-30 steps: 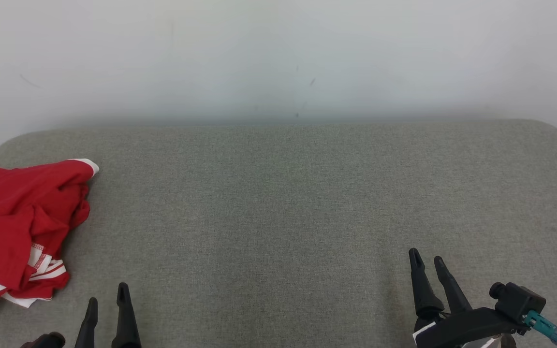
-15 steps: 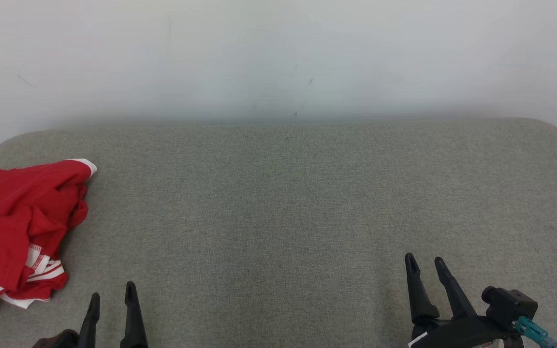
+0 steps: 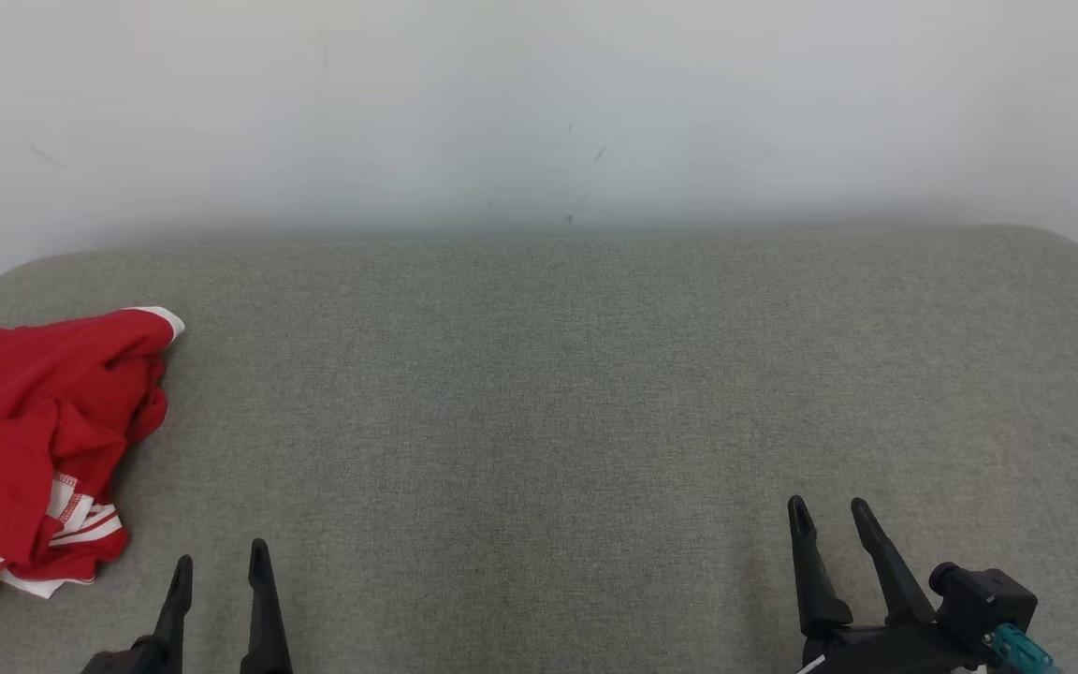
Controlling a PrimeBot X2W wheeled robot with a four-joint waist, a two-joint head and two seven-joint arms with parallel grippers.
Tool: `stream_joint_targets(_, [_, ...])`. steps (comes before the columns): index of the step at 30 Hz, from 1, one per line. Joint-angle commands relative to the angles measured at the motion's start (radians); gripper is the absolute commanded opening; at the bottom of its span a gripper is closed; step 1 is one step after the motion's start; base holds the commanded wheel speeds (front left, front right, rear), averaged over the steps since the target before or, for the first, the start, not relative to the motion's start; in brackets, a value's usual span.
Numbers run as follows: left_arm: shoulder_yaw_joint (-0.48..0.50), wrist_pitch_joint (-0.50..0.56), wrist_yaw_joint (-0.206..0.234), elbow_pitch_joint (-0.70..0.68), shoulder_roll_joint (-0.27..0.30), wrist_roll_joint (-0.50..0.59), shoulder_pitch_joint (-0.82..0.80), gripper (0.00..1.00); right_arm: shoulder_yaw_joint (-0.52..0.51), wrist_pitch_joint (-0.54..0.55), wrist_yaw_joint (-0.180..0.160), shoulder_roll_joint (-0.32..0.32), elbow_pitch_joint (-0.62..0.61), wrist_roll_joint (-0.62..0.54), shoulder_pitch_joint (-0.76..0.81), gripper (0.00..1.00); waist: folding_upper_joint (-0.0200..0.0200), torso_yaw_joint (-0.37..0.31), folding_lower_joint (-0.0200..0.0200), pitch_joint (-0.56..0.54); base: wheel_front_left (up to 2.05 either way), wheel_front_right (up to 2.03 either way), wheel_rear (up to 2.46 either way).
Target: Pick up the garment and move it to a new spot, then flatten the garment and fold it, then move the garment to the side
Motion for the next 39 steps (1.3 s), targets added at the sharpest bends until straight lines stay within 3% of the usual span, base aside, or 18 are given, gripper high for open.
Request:
stream_joint_targets(1, [-0.001,-0.008,-0.003,-0.01,0.001,0.021,-0.002,1.0,-0.004,-0.008,0.006,0.0,-0.007,-0.02,0.006,1.0,0.0,0.0,0.0001,0.001,0.0,0.0,0.0])
stream_joint_targets(39, [0.06,-0.071,-0.104,-0.016,-0.046,0.306,0.043,1.0,-0.039,-0.093,0.006,0.0,0.005,-0.248,0.055,1.0,0.0,-0.002,0.0001,0.0,0.0,0.0,0.0])
